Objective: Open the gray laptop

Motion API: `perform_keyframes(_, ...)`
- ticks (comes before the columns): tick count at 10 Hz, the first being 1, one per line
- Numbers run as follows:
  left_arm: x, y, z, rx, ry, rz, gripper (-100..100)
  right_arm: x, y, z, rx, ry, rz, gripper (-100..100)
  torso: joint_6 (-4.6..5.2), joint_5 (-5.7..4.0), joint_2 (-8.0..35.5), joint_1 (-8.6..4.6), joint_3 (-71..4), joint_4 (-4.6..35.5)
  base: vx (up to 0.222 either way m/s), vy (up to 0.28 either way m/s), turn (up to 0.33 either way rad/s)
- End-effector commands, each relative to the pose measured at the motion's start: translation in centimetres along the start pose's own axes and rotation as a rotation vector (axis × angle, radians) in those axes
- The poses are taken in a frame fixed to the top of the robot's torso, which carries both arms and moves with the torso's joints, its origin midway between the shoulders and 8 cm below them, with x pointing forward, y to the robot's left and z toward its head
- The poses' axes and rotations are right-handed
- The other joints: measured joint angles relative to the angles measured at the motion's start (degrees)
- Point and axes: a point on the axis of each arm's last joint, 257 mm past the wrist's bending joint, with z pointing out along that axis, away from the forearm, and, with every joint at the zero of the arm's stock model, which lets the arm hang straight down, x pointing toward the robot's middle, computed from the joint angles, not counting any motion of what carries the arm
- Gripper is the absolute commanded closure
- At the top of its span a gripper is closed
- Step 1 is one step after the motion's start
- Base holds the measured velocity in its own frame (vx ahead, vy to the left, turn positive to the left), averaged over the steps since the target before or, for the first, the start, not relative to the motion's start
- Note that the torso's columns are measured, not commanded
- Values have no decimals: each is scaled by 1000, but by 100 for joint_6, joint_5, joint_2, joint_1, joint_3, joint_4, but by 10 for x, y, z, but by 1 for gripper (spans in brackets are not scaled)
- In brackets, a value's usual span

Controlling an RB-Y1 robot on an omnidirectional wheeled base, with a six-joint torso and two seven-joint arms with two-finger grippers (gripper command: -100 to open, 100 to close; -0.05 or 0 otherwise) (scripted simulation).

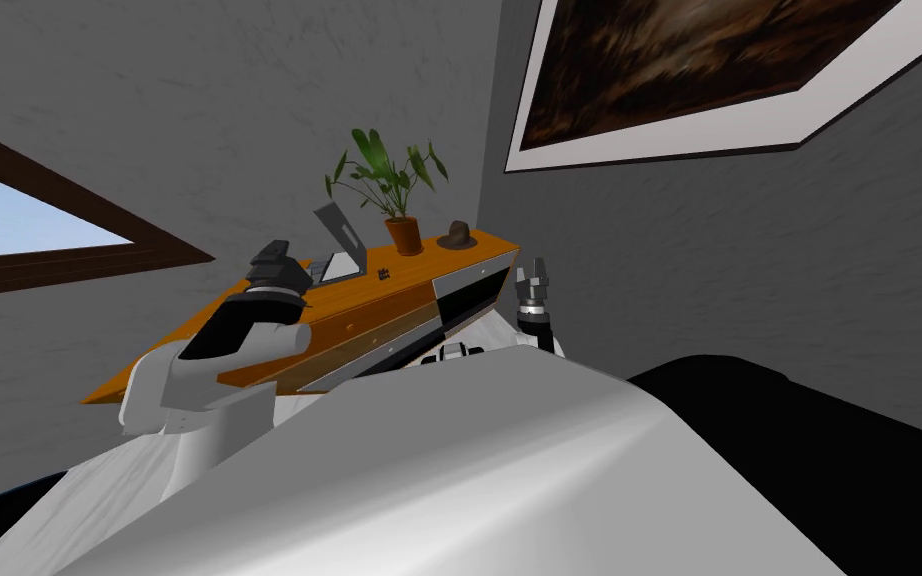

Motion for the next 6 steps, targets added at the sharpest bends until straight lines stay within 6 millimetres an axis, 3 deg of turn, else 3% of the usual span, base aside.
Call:
perform_keyframes(1,-14,2,6,-33,-25,13,-100,0,0,0,0,0,0,0,0,-3,-2,-8,-1,0,37,-82,-5)
perform_keyframes(3,-36,-3,14,-60,-64,40,-100,0,0,0,0,0,0,0,0,-3,-6,-8,-4,-1,42,-111,-11)
perform_keyframes(6,-48,1,16,-97,-87,54,-100,0,0,0,0,0,0,0,0,0,-9,1,-6,-2,53,-79,-3)
